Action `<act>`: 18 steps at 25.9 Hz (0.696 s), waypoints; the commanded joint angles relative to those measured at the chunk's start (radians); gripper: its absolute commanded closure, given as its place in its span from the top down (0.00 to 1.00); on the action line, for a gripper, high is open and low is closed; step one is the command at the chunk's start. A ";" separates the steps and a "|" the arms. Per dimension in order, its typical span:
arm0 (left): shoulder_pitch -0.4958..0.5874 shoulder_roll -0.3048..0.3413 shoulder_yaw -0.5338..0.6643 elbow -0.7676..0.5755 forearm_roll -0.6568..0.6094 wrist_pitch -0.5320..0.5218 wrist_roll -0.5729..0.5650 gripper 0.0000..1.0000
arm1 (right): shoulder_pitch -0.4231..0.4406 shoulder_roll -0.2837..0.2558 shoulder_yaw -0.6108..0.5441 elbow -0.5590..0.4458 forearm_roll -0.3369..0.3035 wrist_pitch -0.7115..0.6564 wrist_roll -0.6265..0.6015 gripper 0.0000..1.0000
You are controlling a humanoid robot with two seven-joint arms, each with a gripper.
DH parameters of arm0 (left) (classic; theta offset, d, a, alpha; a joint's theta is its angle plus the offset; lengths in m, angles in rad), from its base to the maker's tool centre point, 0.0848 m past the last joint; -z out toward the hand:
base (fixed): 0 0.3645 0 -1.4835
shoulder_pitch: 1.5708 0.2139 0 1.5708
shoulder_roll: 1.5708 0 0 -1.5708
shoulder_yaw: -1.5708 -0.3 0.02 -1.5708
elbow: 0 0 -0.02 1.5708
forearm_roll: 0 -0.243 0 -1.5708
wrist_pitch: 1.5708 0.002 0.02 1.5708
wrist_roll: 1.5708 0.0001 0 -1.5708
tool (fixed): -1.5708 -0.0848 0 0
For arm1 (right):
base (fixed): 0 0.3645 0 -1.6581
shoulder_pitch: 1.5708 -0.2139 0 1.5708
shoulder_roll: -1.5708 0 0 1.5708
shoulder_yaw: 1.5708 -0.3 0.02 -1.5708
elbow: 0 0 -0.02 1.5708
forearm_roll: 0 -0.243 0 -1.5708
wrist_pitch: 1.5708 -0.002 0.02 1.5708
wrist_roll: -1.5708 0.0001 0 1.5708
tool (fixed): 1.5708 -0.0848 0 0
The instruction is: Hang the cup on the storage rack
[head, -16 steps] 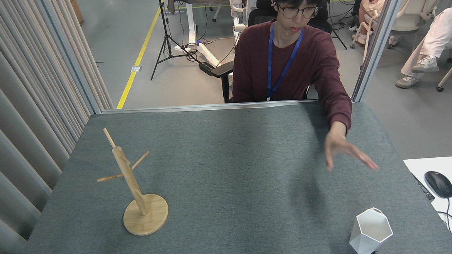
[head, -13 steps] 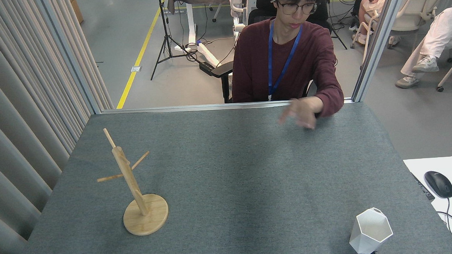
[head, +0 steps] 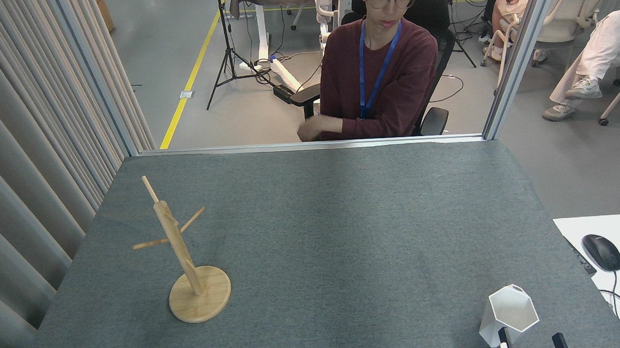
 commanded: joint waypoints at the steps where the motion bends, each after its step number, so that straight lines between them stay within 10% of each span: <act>1: 0.000 0.000 0.002 0.000 0.000 0.000 0.000 1.00 | -0.022 -0.028 0.004 0.025 0.006 -0.002 0.003 0.99; 18: 0.000 0.000 0.033 -0.001 0.000 -0.004 0.000 1.00 | -0.108 -0.031 0.035 0.130 0.050 -0.004 0.002 1.00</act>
